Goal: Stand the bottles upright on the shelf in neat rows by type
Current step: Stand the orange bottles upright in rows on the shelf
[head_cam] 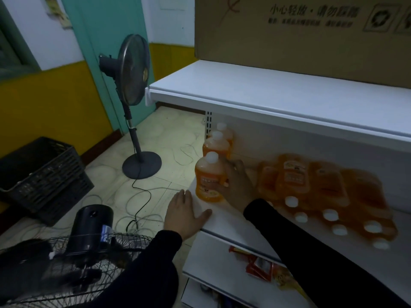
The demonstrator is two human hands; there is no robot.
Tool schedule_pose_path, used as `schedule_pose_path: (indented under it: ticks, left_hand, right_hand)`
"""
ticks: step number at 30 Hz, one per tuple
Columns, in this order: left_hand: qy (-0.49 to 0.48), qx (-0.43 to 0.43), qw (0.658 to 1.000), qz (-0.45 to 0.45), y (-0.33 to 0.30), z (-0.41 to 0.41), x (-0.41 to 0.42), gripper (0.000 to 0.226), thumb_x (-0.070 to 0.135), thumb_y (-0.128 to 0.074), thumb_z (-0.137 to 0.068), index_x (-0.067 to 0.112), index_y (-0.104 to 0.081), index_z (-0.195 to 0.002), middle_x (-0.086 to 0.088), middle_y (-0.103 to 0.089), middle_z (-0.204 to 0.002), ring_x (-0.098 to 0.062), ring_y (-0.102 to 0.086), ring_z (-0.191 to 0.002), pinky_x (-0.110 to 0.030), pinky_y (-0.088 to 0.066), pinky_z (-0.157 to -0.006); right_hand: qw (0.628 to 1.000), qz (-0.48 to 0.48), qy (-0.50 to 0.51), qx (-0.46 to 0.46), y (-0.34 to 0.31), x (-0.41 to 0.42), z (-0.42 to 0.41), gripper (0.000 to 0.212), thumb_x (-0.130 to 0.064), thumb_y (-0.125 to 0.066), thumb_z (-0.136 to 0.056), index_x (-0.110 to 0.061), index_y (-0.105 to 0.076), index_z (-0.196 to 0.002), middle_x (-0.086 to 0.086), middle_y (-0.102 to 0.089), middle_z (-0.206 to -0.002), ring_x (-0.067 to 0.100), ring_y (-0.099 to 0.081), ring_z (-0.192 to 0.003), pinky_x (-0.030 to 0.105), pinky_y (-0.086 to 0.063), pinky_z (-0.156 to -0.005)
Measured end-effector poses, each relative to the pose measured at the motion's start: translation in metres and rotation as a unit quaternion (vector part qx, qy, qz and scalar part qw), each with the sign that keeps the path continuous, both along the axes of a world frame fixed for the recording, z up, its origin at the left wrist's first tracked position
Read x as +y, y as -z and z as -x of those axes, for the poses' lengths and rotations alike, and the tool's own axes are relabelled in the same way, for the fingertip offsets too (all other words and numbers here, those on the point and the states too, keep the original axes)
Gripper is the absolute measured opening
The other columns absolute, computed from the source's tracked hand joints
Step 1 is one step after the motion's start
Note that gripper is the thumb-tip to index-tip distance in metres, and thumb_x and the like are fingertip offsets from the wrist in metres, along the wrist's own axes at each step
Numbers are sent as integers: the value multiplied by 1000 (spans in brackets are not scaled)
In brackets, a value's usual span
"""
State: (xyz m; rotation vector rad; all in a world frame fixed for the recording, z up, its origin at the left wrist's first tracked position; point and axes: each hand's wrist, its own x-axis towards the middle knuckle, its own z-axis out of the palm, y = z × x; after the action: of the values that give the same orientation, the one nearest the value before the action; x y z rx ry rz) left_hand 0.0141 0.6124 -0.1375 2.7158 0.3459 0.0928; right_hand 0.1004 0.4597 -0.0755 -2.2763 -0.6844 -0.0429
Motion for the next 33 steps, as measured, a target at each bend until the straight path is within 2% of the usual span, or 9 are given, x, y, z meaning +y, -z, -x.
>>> schedule_pose_path:
  ticks: [3,7,11,22,33]
  left_hand:
    - [11,6,1000,-27,10,1,0,100,75,-33,-86,1,-16,-151,-17,-18,-158,-26,-16,-146,-36,-11,-120]
    - [15,11,999,-51,16,2,0,101,77,-20,-85,3,-7,-152,-16,-7,-161,-25,-7,-148,-36,-4,-120]
    - [24,3,998,-64,19,2,1,100,78,-16,-85,4,-5,-153,-15,-5,-161,-24,-5,-148,-35,-3,-120]
    - [27,13,997,-68,19,1,3,98,76,-17,-87,4,-4,-153,-15,-4,-161,-24,-7,-148,-36,-6,-121]
    - [23,20,998,-58,19,2,2,98,76,-18,-87,5,-2,-153,-14,-2,-161,-24,-6,-148,-34,-3,-119]
  right_hand:
    - [1000,-7,19,-3,3,11,-4,85,-52,-64,-85,-35,-13,-151,5,-25,-143,27,-41,-127,31,-39,-98]
    - [999,3,37,-14,5,17,-12,84,-52,-62,-85,-29,-15,-151,7,-24,-146,28,-41,-129,36,-43,-100]
    - [998,-1,51,-23,5,22,-16,85,-48,-66,-85,-27,-17,-151,9,-27,-144,27,-45,-127,37,-47,-99]
    - [998,1,61,-18,2,23,-22,87,-45,-67,-85,-23,-16,-152,11,-26,-144,27,-45,-126,33,-43,-100]
    - [998,-18,59,-5,1,24,-21,83,-46,-66,-85,-26,-19,-150,11,-28,-143,28,-44,-126,35,-44,-100]
